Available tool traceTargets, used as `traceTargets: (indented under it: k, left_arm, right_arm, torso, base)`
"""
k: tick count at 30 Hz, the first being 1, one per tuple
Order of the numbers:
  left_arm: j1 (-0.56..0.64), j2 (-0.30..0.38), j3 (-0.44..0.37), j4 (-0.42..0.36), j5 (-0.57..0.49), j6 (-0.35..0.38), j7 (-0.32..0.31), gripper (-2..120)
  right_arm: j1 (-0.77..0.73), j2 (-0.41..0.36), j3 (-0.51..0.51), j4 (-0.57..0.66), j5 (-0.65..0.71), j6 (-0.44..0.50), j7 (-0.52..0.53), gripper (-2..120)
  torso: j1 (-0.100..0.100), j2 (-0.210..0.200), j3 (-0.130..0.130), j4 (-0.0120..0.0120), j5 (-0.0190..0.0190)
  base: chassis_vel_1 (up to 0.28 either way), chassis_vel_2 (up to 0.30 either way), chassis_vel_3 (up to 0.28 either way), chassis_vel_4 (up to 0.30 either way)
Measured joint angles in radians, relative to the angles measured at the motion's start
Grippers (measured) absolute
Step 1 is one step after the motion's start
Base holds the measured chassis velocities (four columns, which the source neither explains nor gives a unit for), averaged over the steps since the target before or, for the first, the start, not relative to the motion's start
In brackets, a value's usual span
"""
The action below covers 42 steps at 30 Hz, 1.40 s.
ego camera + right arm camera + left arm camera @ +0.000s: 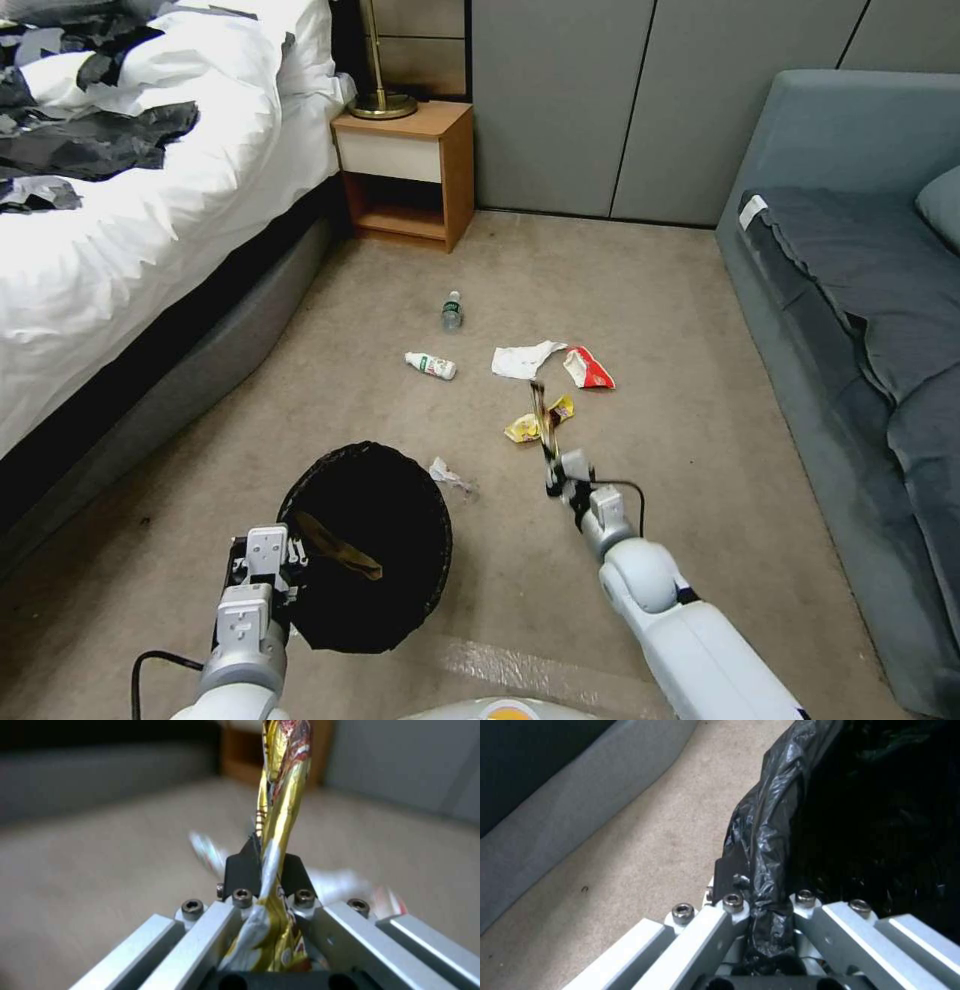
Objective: Pick up the trash bin, then pick up the garbage from the floor and place it into the trash bin.
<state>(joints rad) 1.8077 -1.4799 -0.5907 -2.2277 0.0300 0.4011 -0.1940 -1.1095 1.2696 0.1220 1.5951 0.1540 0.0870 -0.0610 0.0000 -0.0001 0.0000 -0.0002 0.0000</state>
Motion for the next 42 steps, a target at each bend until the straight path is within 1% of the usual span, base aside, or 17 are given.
traceTargets:
  k: [1,2,3,4,5,7,8,9,11,13,14,16,17,20,26,34,42]
  left_arm:
    - [0.0,0.001,0.001,0.001,0.0,0.001,0.0,0]
    - [0.0,0.001,0.001,0.001,0.0,0.001,0.0,0]
    - [0.0,0.003,0.002,0.002,-0.001,0.002,0.0,0]
    - [0.0,0.005,0.003,0.003,-0.001,0.002,0.0,0]
    - [0.0,0.005,0.003,0.003,-0.001,0.002,0.0,0]
    - [0.0,0.005,0.007,0.006,0.0,0.002,0.0,0]
    - [0.0,0.005,0.007,0.006,0.0,0.002,0.0,0]
    - [0.0,0.003,0.01,0.008,0.002,0.002,0.0,0]
    - [0.0,0.001,0.013,0.009,0.004,0.002,0.0,0]
    - [-0.002,-0.002,0.019,0.011,0.01,0.002,0.0,0]
    - [-0.002,-0.002,0.019,0.011,0.01,0.002,0.0,0]
    - [-0.008,-0.006,0.021,0.013,0.012,0.002,0.0,0]
    - [-0.008,-0.006,0.021,0.013,0.012,0.002,0.0,0]
    - [-0.012,-0.01,0.022,0.018,0.014,0.003,0.0,0]
    - [-0.02,-0.012,0.022,0.022,0.017,0.005,0.0,0]
    - [-0.032,-0.015,0.023,0.022,0.016,0.011,0.0,0]
    - [-0.035,-0.018,0.028,0.023,0.016,0.013,0.0,0]
  right_arm:
    - [-0.001,-0.017,-0.007,0.069,0.008,0.012,-0.039,0]
    - [-0.001,-0.017,-0.007,0.069,0.008,0.012,-0.039,0]
    - [0.0,-0.034,-0.017,0.113,0.013,0.022,-0.07,0]
    - [0.01,-0.087,-0.043,0.176,0.016,0.041,-0.125,0]
    - [0.01,-0.087,-0.043,0.176,0.016,0.041,-0.125,0]
    - [0.031,-0.163,-0.079,0.229,0.004,0.06,-0.186,0]
    - [0.031,-0.163,-0.079,0.229,0.004,0.06,-0.186,0]
    - [0.052,-0.2,-0.102,0.243,-0.02,0.071,-0.225,0]
    - [0.069,-0.216,-0.119,0.247,-0.037,0.077,-0.244,0]
    - [0.107,-0.235,-0.171,0.247,-0.061,0.08,-0.271,0]
    - [0.107,-0.235,-0.171,0.247,-0.061,0.08,-0.271,0]
    - [0.131,-0.24,-0.215,0.247,-0.068,0.078,-0.278,0]
    - [0.131,-0.24,-0.215,0.247,-0.068,0.078,-0.278,0]
    - [0.147,-0.224,-0.267,0.238,-0.082,0.069,-0.286,0]
    - [0.139,-0.203,-0.317,0.218,-0.104,0.061,-0.299,0]
    - [0.122,-0.186,-0.347,0.186,-0.127,0.06,-0.31,0]
    - [0.097,-0.176,-0.354,0.154,-0.146,0.063,-0.315,0]
  torso:
    - [0.0,0.0,0.0,0.0002,-0.0003]
    - [0.0,0.0,0.0,0.0002,-0.0003]
    - [0.0,0.0,0.0,0.0003,0.0]
    - [0.0,0.0,0.0,0.0003,0.0002]
    - [0.0,0.0,0.0,0.0003,0.0002]
    - [0.0,0.0,0.0,0.0001,-0.0003]
    - [0.0,0.0,0.0,0.0001,-0.0003]
    - [0.0,0.0,0.0,-0.0001,0.0]
    - [0.0,0.0,0.0,0.0,-0.0001]
    - [0.0,0.0,0.0,0.0003,0.0001]
    - [0.0,0.0,0.0,0.0003,0.0001]
    - [0.0,0.0,0.0,0.0003,0.0001]
    - [0.0,0.0,0.0,0.0003,0.0001]
    - [0.0,0.0,0.0,0.0002,0.0]
    - [0.0,0.0,0.0,0.0001,-0.0001]
    - [0.0,0.0,0.0,0.0001,-0.0001]
    - [0.0,0.0,0.0,0.0002,-0.0001]
  base:
    - [0.0,0.0,0.0,0.0]
    - [0.0,0.0,0.0,0.0]
    - [0.0,0.0,0.0,0.0]
    - [0.0,0.0,0.0,0.0]
    - [0.0,0.0,0.0,0.0]
    - [0.0,0.0,0.0,0.0]
    - [0.0,0.0,0.0,0.0]
    - [0.0,0.0,0.0,0.0]
    - [0.0,0.0,0.0,0.0]
    - [0.0,0.0,0.0,0.0]
    - [0.0,0.0,0.0,0.0]
    - [0.0,0.0,0.0,0.0]
    - [0.0,0.0,0.0,0.0]
    - [0.0,0.0,0.0,0.0]
    - [0.0,0.0,0.0,0.0]
    - [0.0,0.0,0.0,0.0]
    - [0.0,0.0,0.0,0.0]
